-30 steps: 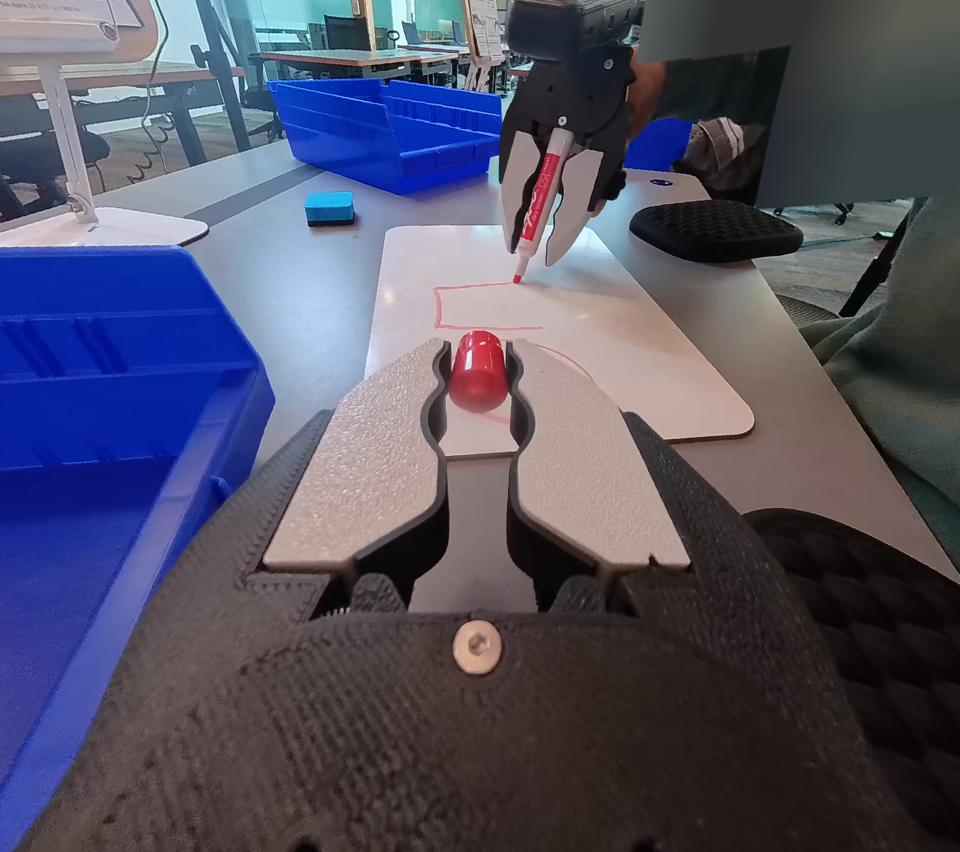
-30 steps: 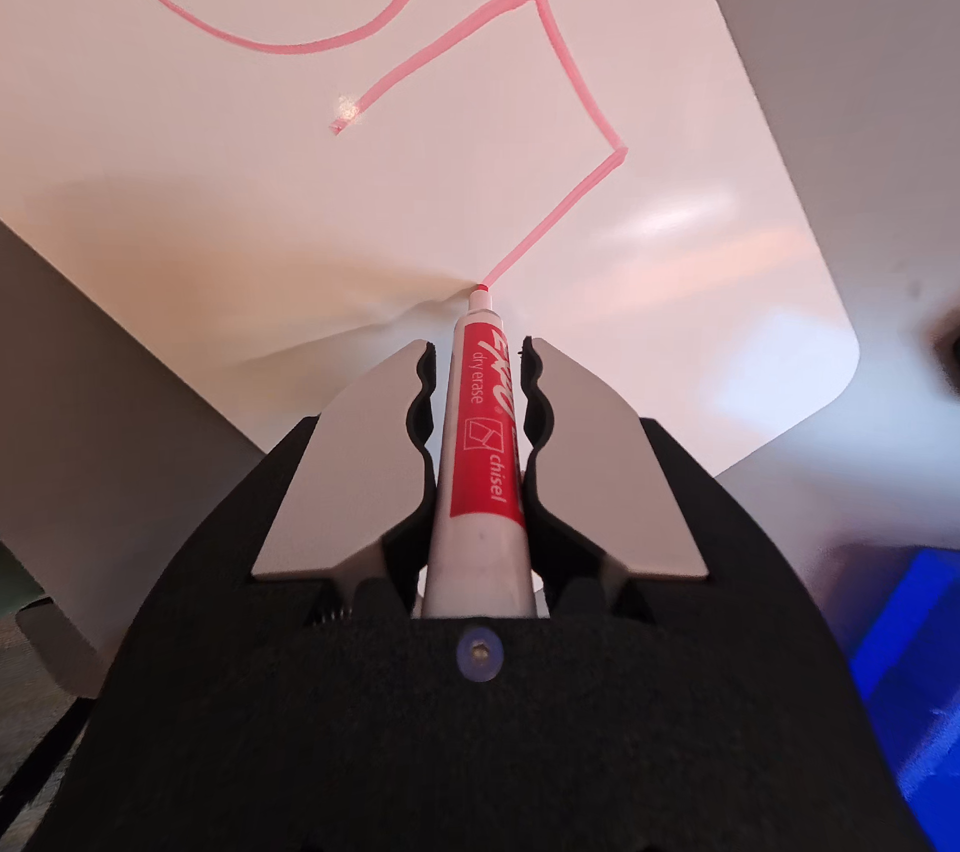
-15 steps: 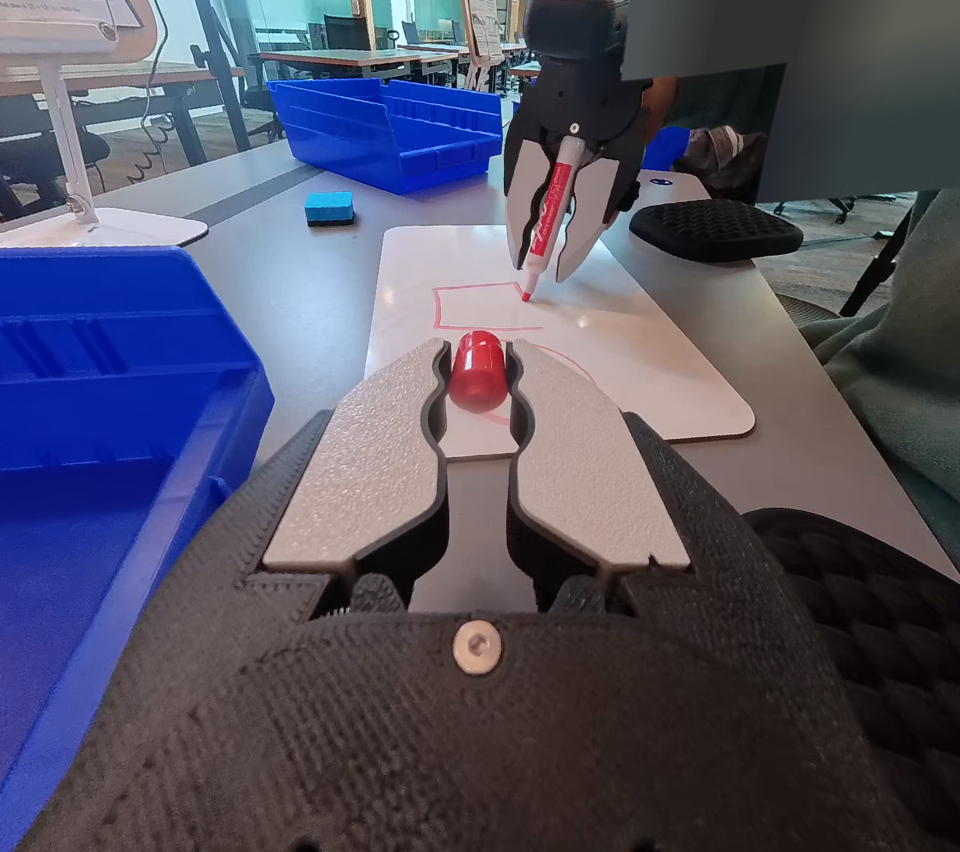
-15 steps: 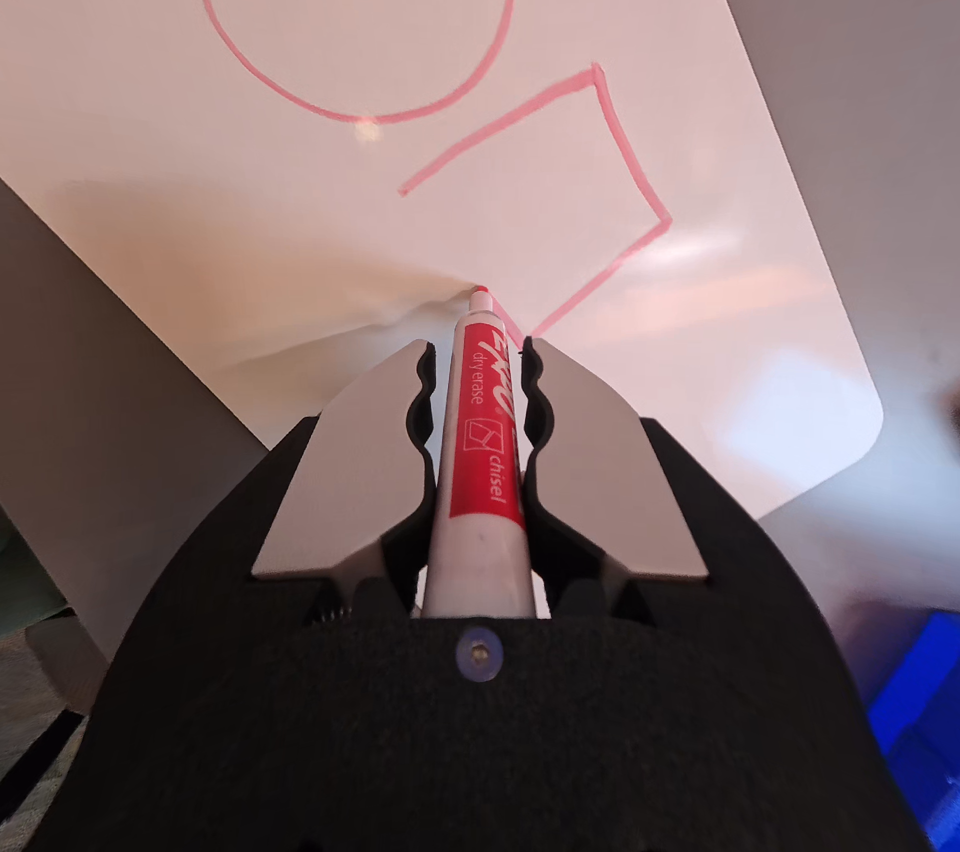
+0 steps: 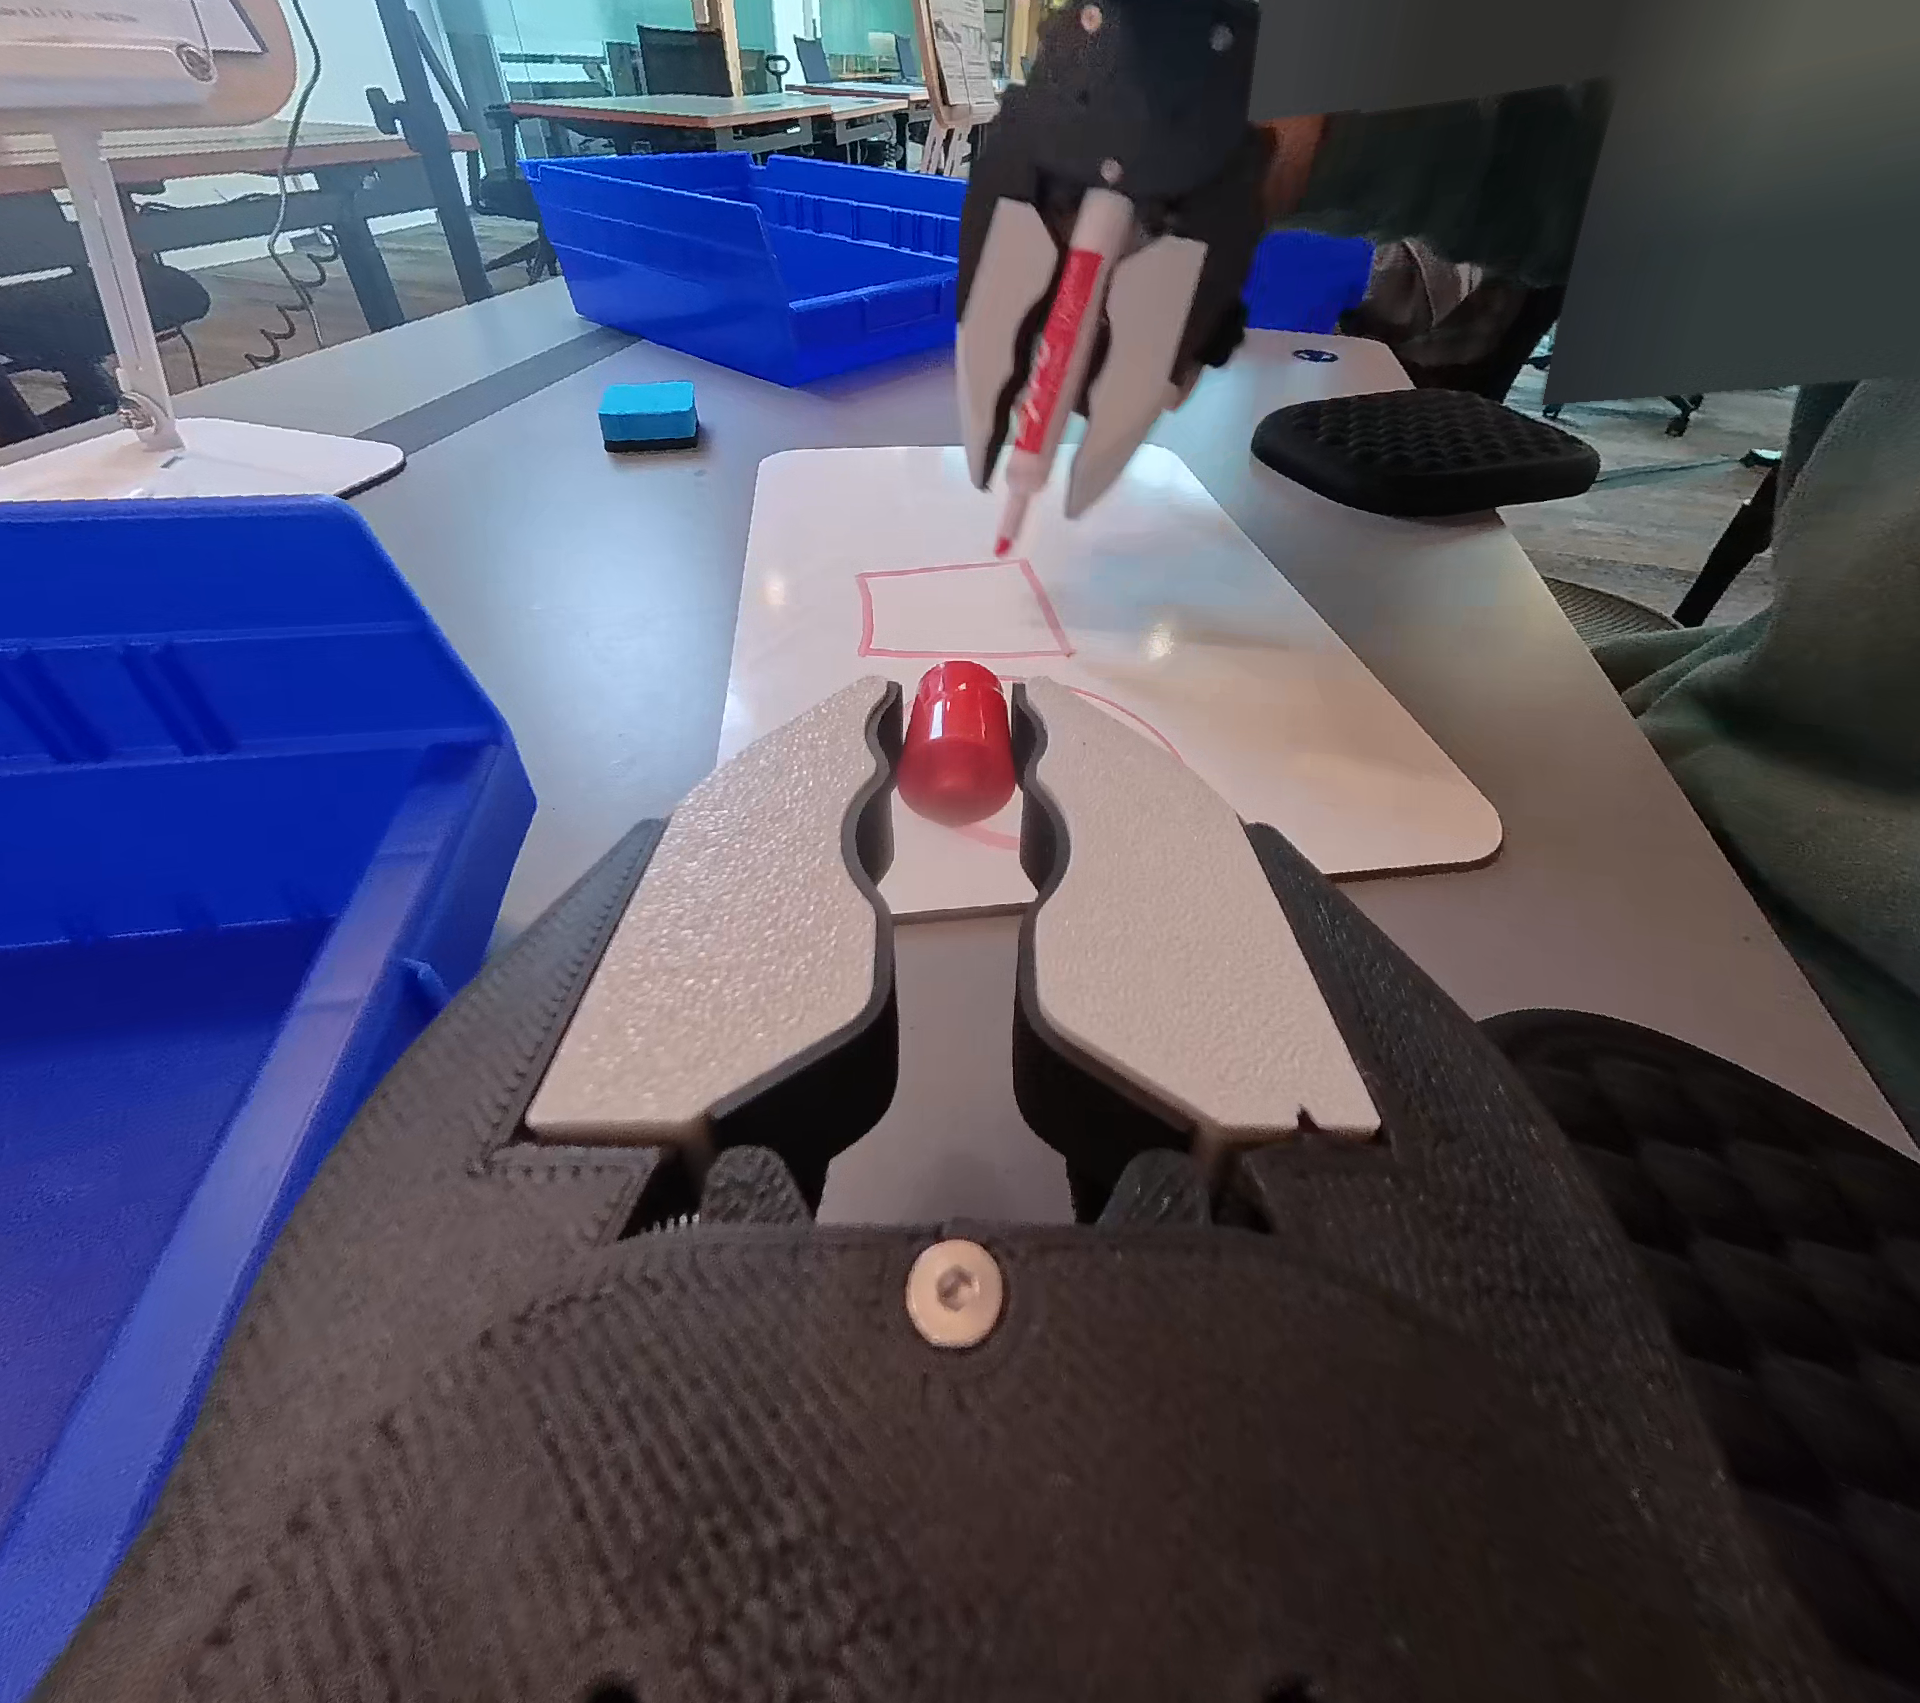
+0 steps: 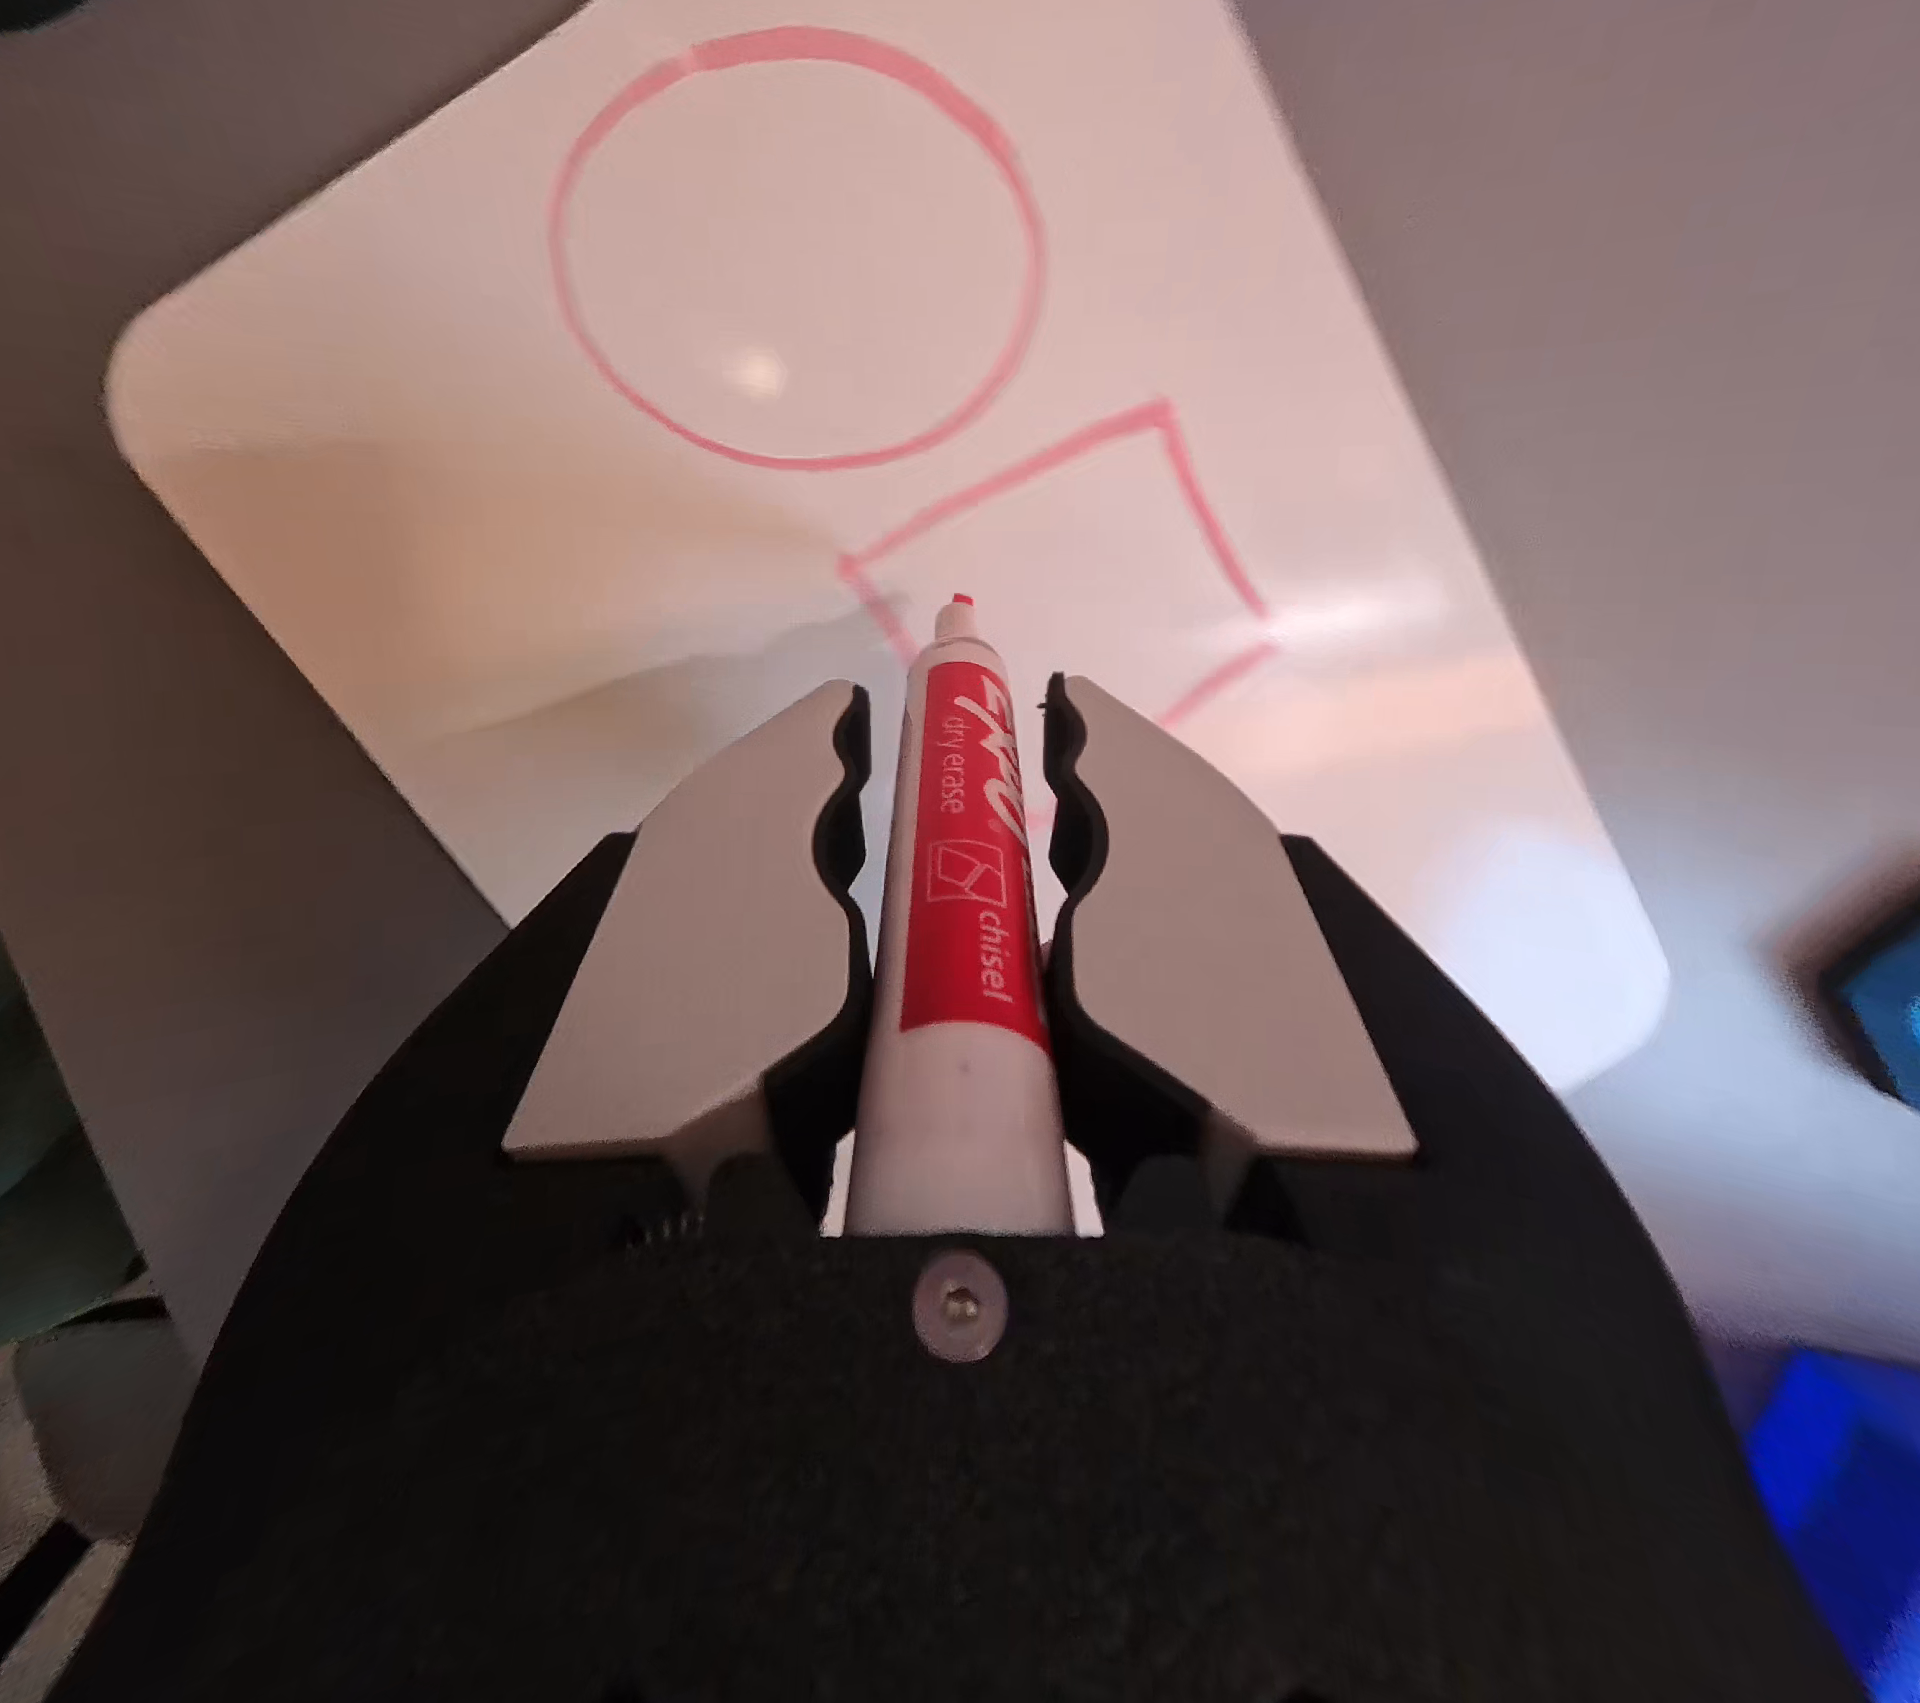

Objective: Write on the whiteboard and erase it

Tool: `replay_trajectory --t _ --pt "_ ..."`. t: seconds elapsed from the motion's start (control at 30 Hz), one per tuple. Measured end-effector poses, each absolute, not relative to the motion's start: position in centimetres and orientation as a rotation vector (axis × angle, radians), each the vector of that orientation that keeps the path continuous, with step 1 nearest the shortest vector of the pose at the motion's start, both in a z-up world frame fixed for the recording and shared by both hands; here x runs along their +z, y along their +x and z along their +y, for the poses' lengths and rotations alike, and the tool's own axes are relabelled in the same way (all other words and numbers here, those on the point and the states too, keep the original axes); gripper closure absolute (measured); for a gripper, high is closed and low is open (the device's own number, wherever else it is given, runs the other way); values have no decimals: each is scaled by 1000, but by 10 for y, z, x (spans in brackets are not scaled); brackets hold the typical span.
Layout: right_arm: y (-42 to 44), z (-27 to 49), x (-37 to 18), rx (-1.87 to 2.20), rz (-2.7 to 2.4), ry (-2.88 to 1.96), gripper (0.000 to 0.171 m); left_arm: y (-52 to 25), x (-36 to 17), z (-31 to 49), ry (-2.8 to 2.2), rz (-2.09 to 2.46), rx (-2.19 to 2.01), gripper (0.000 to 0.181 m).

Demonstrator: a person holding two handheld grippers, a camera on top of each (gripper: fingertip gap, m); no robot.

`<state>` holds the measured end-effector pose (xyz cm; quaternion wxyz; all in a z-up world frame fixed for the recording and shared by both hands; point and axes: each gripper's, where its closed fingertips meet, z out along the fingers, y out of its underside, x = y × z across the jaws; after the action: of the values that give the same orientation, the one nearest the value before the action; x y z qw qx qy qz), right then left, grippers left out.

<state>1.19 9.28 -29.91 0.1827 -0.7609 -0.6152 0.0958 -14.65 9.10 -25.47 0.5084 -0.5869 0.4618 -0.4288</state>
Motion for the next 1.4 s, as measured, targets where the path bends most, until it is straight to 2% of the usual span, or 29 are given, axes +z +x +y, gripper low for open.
replay_trajectory --t 0.2,0.4,1.0,1.4 --pt "67 148 -299 168 -1565 -2249 138 -147 -254 92 -1420 1103 -1045 161" --pt "68 160 -310 230 -1556 -2280 138 -149 -253 95 -1430 1079 -1064 161" --pt "58 173 -315 242 -1598 -2297 138 -150 -252 92 -1428 1075 -1071 161" --pt "52 140 -316 300 -1659 -2273 138 -152 -251 90 -1429 1074 -1074 161"
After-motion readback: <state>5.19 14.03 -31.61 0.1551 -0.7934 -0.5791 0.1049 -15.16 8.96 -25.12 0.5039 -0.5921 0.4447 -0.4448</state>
